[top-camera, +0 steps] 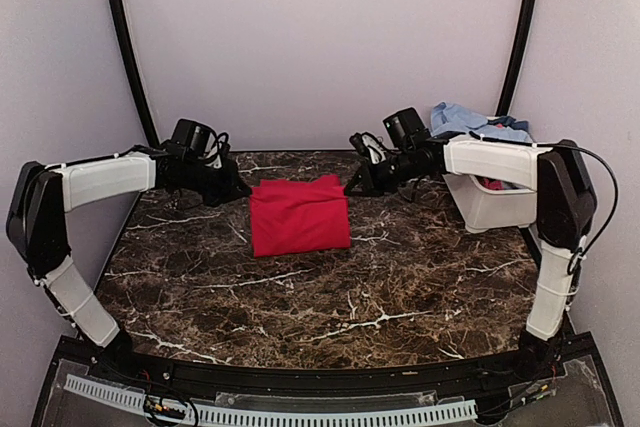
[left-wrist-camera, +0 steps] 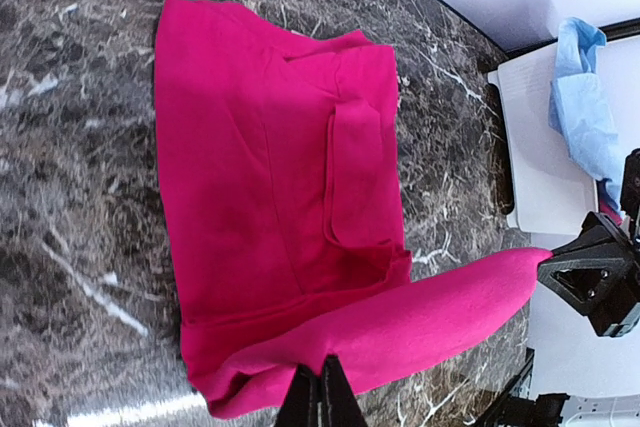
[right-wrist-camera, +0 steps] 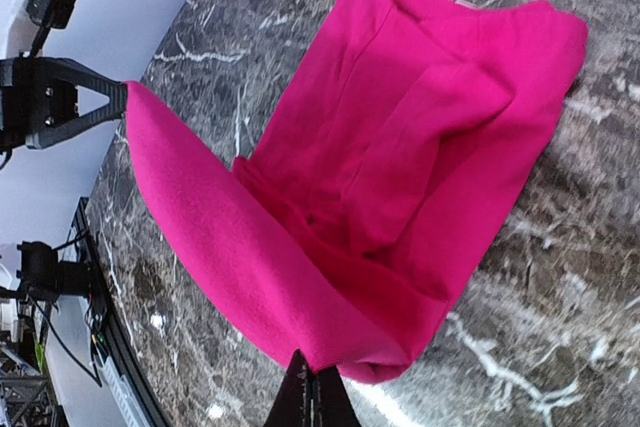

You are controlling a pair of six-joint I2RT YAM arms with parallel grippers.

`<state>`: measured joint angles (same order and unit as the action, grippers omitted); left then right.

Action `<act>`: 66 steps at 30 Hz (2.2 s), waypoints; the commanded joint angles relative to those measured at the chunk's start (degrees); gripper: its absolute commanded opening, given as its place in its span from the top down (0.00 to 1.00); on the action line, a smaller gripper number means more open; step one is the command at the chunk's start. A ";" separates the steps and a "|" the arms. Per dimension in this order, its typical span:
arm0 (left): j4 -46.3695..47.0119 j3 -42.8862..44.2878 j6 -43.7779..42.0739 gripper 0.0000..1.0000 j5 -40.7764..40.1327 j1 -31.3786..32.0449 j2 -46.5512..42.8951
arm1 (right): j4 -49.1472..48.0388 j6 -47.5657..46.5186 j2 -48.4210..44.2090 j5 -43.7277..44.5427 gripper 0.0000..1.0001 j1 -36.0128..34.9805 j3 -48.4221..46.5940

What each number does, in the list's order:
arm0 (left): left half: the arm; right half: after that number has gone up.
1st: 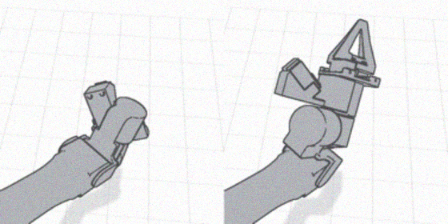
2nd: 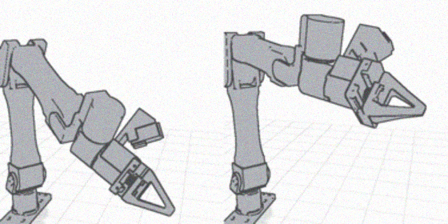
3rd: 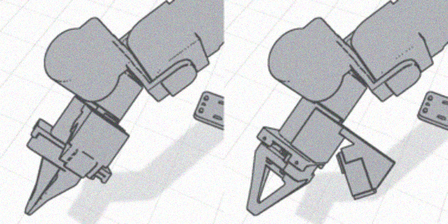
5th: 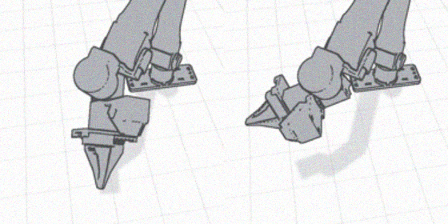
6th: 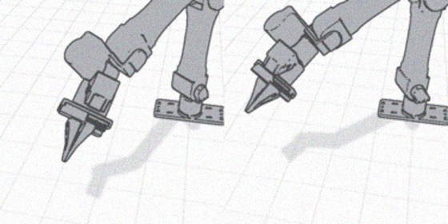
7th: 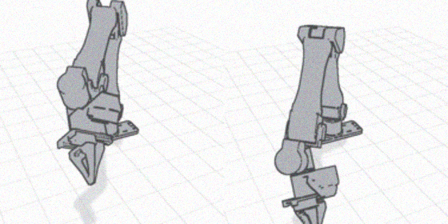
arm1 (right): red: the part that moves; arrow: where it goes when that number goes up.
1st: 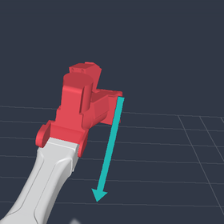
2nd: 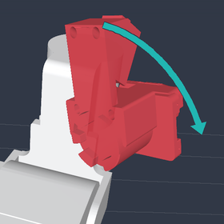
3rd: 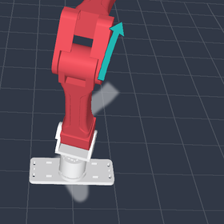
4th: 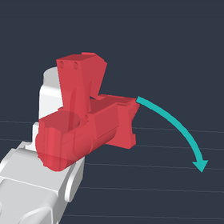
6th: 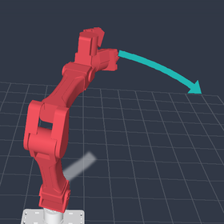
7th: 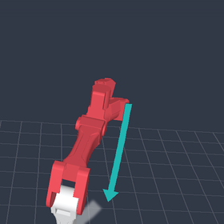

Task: Fold and stack the mixed laundry pile
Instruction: Fold the 2/3-rectangle-folded T-shirt at the center of the board.

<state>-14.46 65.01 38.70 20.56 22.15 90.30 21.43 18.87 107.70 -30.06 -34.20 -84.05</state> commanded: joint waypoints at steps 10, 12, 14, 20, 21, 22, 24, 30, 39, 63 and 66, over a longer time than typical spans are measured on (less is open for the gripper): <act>6.24 19.43 -3.01 1.00 -1.73 -3.58 24.08 | 3.89 -5.03 22.41 -3.40 1.00 7.87 -26.79; 6.21 21.90 -3.09 1.00 -1.54 -3.68 27.99 | 5.00 -5.26 26.51 -3.08 1.00 8.38 -30.70; 6.18 23.27 -3.10 1.00 -1.94 -3.76 31.11 | 5.93 -5.51 30.73 -3.94 1.00 8.48 -34.08; 5.01 23.33 -2.32 1.00 -1.88 -3.72 34.60 | 3.95 -4.19 34.34 -6.95 1.00 6.72 -34.00; 4.30 23.06 -2.29 1.00 -1.76 -3.63 34.60 | 3.90 -4.26 34.29 -6.98 1.00 6.23 -33.09; 3.19 22.57 -2.55 1.00 -1.62 -3.53 34.66 | 3.64 -4.36 33.88 -7.13 1.00 5.60 -31.52; 1.66 21.44 -3.24 1.00 -1.50 -2.86 34.39 | 2.44 -4.24 32.11 -6.93 1.00 4.28 -27.01; 4.01 9.89 -2.56 1.00 -0.70 1.05 28.66 | -7.03 -0.54 19.31 -4.73 1.00 1.14 -3.82; 5.31 -6.09 -0.66 1.00 -3.40 3.39 12.03 | -15.30 8.17 -1.77 -3.83 1.00 -7.18 23.14; 5.12 -3.52 -19.86 0.30 -6.35 2.08 -2.95 | -0.39 -3.61 -0.06 -4.04 0.48 -0.69 1.02; 5.88 -2.52 -33.26 0.29 -9.76 6.92 -2.91 | 1.67 -5.70 5.49 -8.38 0.49 -0.70 -6.16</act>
<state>-11.99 61.67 23.05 12.64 24.25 89.69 20.93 17.12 107.35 -32.38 -35.09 -82.67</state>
